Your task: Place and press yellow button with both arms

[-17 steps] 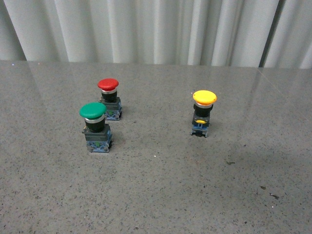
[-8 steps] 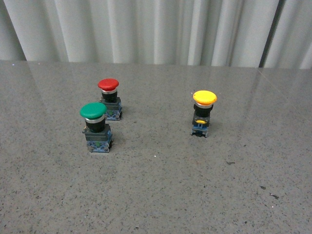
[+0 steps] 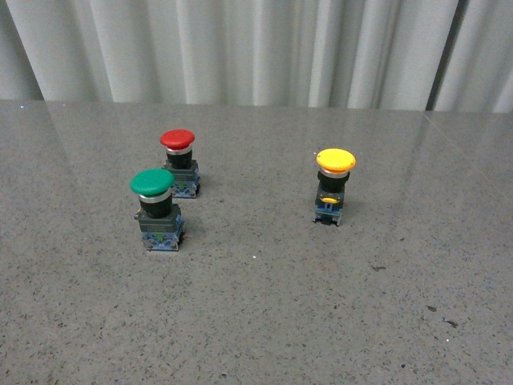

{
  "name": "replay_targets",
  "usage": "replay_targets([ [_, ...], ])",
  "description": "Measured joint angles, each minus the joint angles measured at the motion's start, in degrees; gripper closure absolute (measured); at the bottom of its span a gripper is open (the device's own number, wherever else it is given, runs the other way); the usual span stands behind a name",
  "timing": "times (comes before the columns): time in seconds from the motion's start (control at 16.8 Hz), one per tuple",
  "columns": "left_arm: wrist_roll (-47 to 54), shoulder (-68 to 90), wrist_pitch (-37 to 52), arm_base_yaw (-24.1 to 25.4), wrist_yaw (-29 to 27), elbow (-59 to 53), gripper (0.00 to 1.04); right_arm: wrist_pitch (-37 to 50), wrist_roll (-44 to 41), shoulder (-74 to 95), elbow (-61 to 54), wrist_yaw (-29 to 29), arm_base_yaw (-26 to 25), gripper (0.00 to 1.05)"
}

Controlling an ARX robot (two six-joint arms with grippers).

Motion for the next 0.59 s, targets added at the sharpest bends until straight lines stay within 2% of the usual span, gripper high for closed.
replay_targets([
  [0.06,0.0,0.0,0.0,0.0,0.0,0.0,0.07,-0.2,0.0,-1.2,-0.5,-0.8,-2.9,1.03],
  [0.42,0.0,0.0,0.0,0.0,0.0,0.0,0.07,-3.8,0.0,-8.9,-4.3,-1.8,-2.4,1.03],
  [0.53,0.0,0.0,0.0,0.0,-0.1,0.0,0.07,-13.3,0.0,-17.5,-5.6,-1.8,-2.4,1.03],
  [0.59,0.0,0.0,0.0,0.0,0.0,0.0,0.07,-13.0,0.0,-18.7,-5.6,-1.8,-2.4,1.03],
])
